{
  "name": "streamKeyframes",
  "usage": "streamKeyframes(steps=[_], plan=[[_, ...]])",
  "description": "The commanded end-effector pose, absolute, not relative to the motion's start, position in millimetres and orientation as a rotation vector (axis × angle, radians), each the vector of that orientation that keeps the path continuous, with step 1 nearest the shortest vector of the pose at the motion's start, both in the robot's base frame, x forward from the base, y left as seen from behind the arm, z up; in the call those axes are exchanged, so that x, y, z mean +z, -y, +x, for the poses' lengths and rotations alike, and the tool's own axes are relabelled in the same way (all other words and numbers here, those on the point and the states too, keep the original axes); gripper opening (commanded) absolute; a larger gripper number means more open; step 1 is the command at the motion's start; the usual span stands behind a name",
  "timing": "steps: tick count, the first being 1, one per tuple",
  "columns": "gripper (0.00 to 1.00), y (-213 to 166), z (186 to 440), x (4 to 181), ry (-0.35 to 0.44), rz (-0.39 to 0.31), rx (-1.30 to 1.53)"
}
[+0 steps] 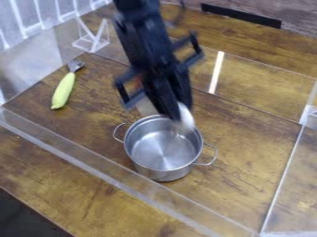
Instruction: Put the mushroom in the silver pot
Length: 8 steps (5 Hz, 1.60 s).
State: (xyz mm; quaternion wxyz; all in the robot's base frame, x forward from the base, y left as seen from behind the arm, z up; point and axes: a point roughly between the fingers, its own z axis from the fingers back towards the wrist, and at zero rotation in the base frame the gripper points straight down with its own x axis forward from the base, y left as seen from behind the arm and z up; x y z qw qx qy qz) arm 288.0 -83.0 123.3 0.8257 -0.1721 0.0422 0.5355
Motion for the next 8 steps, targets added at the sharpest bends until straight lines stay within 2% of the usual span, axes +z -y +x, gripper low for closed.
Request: streamKeyframes(steps=[1,2,3,4,5,6,8], plan=[[0.00,101,283,119.6,-0.018,-0.376,1.134],[0.00,95,284,108.2,0.019,-0.350,1.152],[1.00,90,283,104.9,0.038,-0.338,1.184],[0.00,72,283,102.8,0.061,-0.328,1.220],[1.00,55,285,103.7,0.089,-0.326,1.238],[1.00,45,293,101.1,0.112,-0.320,1.248],[1.00,39,303,91.4,0.156,-0.351,1.164]])
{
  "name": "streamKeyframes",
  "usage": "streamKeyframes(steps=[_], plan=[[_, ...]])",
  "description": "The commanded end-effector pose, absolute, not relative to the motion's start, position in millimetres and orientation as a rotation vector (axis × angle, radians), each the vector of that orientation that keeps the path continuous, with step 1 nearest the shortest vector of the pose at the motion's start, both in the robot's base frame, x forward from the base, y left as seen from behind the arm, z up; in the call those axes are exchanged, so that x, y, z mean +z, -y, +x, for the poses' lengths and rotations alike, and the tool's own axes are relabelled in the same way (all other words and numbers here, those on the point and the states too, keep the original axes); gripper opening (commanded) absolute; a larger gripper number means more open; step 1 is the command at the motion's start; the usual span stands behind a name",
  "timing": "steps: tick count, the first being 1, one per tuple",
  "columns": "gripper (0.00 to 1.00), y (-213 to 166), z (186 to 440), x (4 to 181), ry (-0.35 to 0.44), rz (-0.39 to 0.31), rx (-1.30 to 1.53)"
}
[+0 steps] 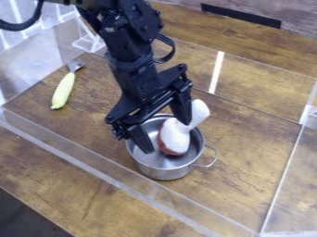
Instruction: Put the mushroom in the silver pot
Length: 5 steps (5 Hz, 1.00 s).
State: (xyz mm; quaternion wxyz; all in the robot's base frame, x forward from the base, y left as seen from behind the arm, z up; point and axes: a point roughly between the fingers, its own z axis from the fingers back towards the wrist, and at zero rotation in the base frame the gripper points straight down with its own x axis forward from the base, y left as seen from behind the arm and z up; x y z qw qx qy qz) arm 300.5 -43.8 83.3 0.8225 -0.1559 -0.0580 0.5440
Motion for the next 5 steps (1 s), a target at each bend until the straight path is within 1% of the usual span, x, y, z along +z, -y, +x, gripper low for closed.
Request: streamKeyframes(steps=[1,2,3,5], plan=[[1.00,41,303,84.7,0.166,-0.364,1.096],[1.00,44,307,82.1,0.199,-0.378,1.056],[1.00,46,308,86.7,0.250,-0.377,1.005],[1.00,30,323,110.5,0.292,-0.376,0.967]])
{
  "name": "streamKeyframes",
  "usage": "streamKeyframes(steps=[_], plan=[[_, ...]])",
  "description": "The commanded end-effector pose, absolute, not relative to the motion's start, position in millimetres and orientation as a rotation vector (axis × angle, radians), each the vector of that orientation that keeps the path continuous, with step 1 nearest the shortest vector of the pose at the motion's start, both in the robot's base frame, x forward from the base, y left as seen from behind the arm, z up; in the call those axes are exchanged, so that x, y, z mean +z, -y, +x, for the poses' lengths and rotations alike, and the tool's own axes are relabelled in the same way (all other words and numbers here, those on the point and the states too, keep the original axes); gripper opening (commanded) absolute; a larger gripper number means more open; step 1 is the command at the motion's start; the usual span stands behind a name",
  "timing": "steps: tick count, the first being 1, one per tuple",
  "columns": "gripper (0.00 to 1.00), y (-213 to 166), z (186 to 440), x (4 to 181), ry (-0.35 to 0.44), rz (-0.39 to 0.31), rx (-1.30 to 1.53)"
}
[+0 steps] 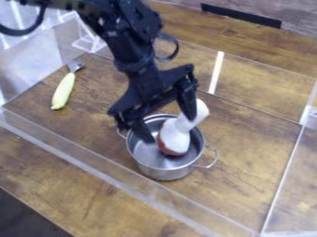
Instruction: Put the mushroom in the silver pot
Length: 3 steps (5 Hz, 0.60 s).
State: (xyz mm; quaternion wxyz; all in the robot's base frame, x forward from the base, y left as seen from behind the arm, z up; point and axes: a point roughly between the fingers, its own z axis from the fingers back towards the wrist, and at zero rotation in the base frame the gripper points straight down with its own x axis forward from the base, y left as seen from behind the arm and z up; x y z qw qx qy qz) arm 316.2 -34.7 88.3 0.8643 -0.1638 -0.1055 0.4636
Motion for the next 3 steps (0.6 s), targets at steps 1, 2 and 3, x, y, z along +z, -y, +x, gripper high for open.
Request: streamKeyframes(steps=[1,2,3], plan=[[1.00,30,331,139.9,0.335,-0.383,0.947],[1.00,35,334,159.0,0.372,-0.379,0.869],[1.00,34,330,162.1,0.382,-0.376,0.779]])
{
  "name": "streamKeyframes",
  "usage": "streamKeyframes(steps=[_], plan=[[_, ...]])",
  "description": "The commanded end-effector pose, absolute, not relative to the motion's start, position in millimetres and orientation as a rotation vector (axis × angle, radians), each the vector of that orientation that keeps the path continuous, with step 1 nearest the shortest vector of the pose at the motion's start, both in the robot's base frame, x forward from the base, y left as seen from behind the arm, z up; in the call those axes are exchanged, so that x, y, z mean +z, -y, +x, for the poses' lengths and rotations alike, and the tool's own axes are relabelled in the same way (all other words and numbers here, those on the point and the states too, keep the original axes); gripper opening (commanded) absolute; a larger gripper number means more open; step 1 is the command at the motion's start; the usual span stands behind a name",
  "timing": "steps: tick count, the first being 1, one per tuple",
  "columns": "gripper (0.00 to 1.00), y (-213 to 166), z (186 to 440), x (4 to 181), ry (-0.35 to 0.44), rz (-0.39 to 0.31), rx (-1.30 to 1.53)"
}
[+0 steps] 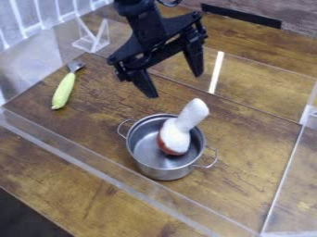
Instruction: Put the mushroom in the silver pot
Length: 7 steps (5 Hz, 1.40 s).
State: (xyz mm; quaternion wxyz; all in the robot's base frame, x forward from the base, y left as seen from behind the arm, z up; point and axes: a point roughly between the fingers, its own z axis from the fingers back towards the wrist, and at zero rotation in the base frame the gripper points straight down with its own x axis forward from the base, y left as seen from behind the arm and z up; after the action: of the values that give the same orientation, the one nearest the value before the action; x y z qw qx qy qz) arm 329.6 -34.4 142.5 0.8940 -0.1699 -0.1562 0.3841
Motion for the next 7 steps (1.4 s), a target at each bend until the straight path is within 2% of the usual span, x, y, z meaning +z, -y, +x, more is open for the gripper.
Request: streamKeyframes(steps=[1,3,6,7], plan=[[1.00,40,332,154.6,0.371,-0.357,0.748],[1.00,25,330,145.0,0.348,-0.305,0.710],[1.00,20,347,128.1,0.333,-0.246,0.718],[1.00,29,350,116.2,0.328,-0.231,0.716]])
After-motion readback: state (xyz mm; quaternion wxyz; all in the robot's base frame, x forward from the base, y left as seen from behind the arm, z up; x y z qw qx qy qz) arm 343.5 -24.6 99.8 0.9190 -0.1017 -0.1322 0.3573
